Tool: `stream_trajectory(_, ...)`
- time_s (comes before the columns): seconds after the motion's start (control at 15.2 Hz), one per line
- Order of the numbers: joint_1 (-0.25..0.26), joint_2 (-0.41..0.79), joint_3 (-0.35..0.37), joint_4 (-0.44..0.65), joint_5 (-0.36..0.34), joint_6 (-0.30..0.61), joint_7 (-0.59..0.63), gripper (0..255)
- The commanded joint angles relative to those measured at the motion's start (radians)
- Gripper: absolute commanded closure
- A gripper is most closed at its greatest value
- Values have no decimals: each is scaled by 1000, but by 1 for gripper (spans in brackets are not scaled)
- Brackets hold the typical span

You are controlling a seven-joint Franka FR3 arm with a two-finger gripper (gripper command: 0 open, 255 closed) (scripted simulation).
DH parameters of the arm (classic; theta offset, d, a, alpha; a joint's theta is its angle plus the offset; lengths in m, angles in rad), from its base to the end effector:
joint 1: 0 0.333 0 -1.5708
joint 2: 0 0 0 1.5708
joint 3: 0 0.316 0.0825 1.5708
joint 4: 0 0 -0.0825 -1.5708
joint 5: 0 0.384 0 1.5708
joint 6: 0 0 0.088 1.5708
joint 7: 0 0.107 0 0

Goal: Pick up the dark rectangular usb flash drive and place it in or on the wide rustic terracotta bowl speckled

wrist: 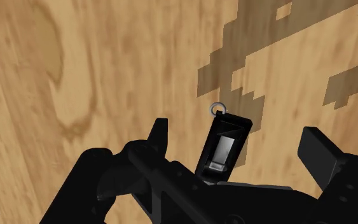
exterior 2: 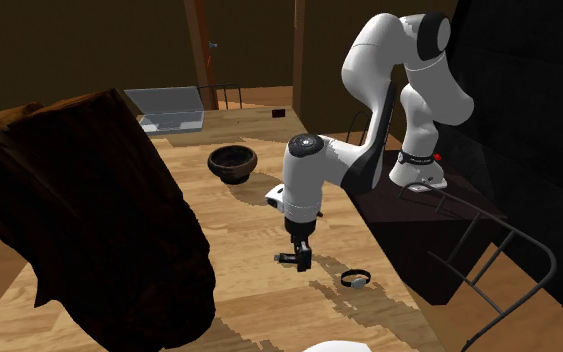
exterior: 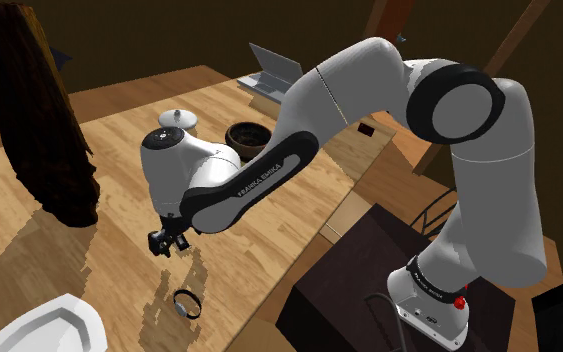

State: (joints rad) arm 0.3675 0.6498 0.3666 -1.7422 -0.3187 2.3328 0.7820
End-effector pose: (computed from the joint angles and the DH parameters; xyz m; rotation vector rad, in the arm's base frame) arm 0.5118 0.4252 0.2217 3.1286 0.1664 0.0083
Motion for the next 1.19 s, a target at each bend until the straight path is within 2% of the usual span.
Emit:
stream_trajectory(0.0, 0, 7, -3, 2, -3, 5, 0, 0)
stream_trajectory(0.4, 0, 7, -2, 2, -3, 5, 0, 0)
stream_trajectory(0.46, 0, 7, -2, 2, -3, 5, 0, 255)
stream_trajectory(1.12, -2, -2, 1, 2, 1, -3, -3, 255)
